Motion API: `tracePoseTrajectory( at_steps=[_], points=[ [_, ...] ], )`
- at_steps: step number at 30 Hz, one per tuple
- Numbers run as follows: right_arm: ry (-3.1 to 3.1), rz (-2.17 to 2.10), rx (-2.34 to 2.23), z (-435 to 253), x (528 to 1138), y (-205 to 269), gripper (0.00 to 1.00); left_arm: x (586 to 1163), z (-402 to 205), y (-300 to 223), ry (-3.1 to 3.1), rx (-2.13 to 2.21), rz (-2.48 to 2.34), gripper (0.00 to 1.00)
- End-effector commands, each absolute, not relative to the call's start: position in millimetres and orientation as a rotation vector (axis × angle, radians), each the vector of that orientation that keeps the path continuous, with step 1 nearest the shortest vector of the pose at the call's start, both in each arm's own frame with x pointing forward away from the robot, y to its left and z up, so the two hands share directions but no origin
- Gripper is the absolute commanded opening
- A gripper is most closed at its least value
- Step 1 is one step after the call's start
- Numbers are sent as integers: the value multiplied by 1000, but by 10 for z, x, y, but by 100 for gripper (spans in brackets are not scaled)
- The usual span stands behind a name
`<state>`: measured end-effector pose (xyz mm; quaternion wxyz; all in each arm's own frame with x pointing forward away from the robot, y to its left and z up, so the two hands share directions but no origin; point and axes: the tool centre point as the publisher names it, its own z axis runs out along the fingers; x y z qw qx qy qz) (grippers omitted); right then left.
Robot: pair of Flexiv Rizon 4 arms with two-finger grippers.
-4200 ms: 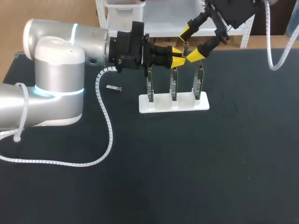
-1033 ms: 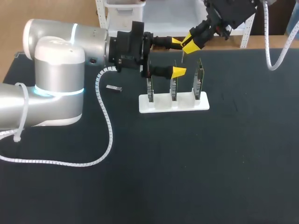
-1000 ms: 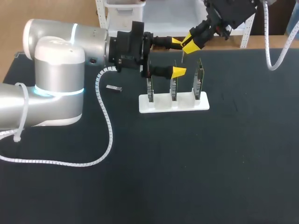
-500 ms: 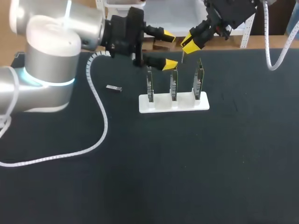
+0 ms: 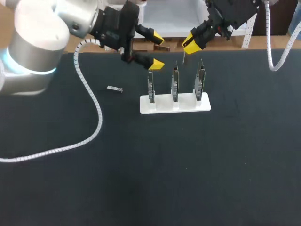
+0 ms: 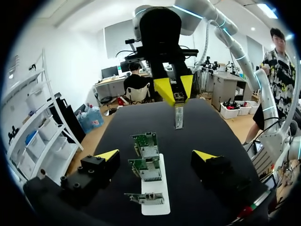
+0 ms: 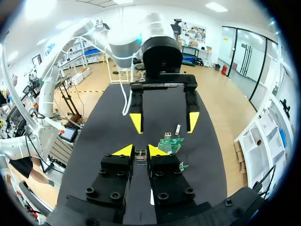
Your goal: Pick up the optical module with the left hand, and insert it into the network port with the right hand.
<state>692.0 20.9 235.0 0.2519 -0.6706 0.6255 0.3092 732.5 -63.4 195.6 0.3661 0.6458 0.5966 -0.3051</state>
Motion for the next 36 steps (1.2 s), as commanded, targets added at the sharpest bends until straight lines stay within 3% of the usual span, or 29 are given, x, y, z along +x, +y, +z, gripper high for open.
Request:
tracePoseTrajectory(
  at_steps=[1, 36],
  points=[
    [1701, 838, -1821, 2348, 6906, 205, 0, 7370, 2014, -560, 1584, 1706, -750, 100],
    [1669, 939, -1955, 2219, 7167, 374, 0, 7351, 2016, -557, 1570, 1709, -762, 100]
  ],
)
